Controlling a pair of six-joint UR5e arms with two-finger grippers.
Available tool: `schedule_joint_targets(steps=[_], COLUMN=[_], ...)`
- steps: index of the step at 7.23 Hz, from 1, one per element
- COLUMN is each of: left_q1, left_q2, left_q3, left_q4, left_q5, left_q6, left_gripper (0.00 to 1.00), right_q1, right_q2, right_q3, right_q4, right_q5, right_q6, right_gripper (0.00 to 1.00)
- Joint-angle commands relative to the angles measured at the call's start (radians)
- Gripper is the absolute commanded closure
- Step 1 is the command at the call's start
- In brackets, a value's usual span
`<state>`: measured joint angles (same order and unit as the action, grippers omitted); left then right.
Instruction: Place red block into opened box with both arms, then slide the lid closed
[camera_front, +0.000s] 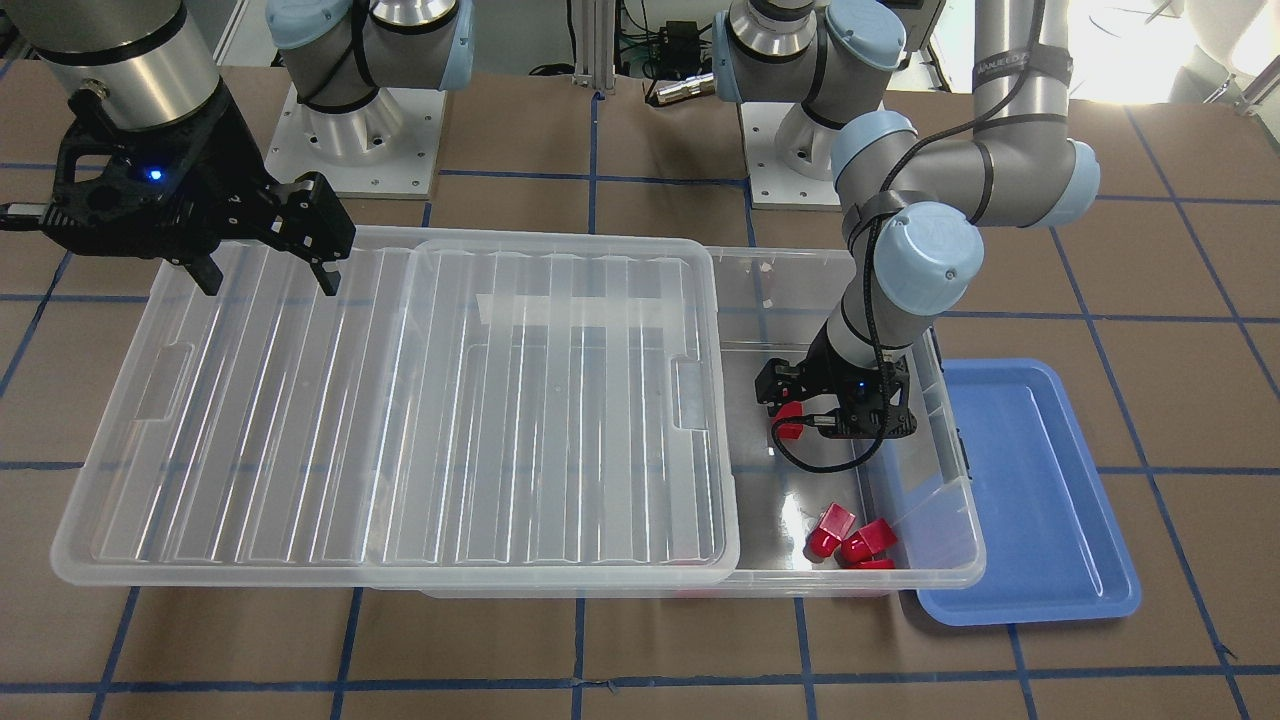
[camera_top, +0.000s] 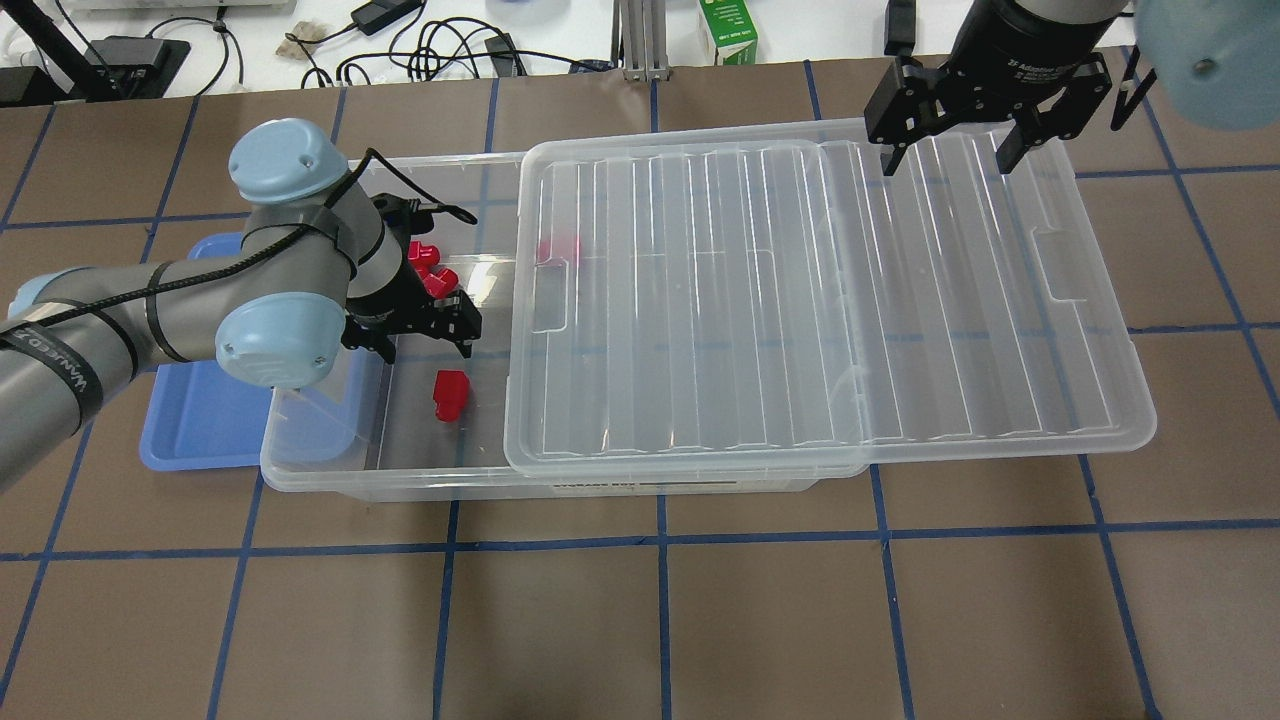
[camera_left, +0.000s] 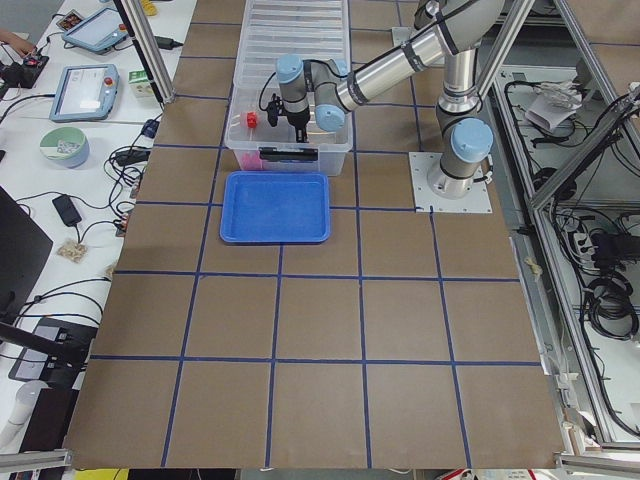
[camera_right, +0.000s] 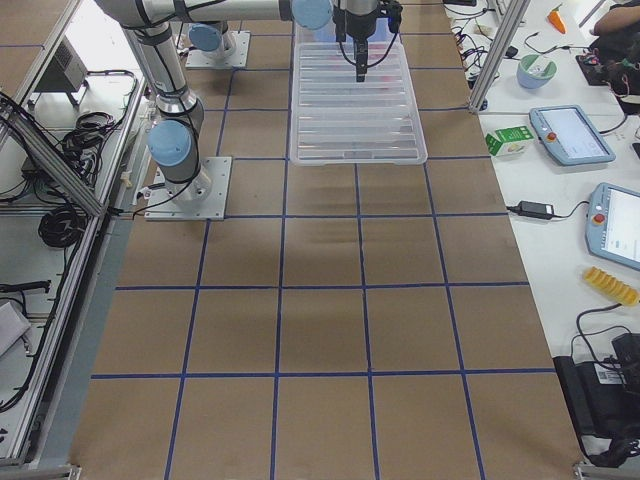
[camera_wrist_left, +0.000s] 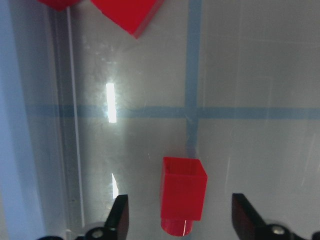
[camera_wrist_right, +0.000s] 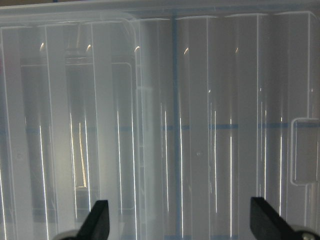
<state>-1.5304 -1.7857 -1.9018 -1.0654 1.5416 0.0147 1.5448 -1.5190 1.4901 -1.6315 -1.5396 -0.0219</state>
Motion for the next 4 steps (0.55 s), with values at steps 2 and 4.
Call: schedule_joint_targets(steps=[2, 4], left_q1=[-0.004, -0.004], left_q2=[0.115, 0.181], left_q3=[0.281, 0.352], left_q4=[-0.396, -0.461], left_q5=[0.005, 0.005], left_q6=[-0.004, -0.002], left_gripper=[0.0, 0.0], right_q1=[-0.27, -0.424], right_q2=[0.002, 0.008], right_q3=[0.007, 0.094], right_q4=[-0.011, -0.031], right_q5=[-0.007, -0.01], right_q6=[-0.287, -0.479], right_gripper=[0.0, 0.03])
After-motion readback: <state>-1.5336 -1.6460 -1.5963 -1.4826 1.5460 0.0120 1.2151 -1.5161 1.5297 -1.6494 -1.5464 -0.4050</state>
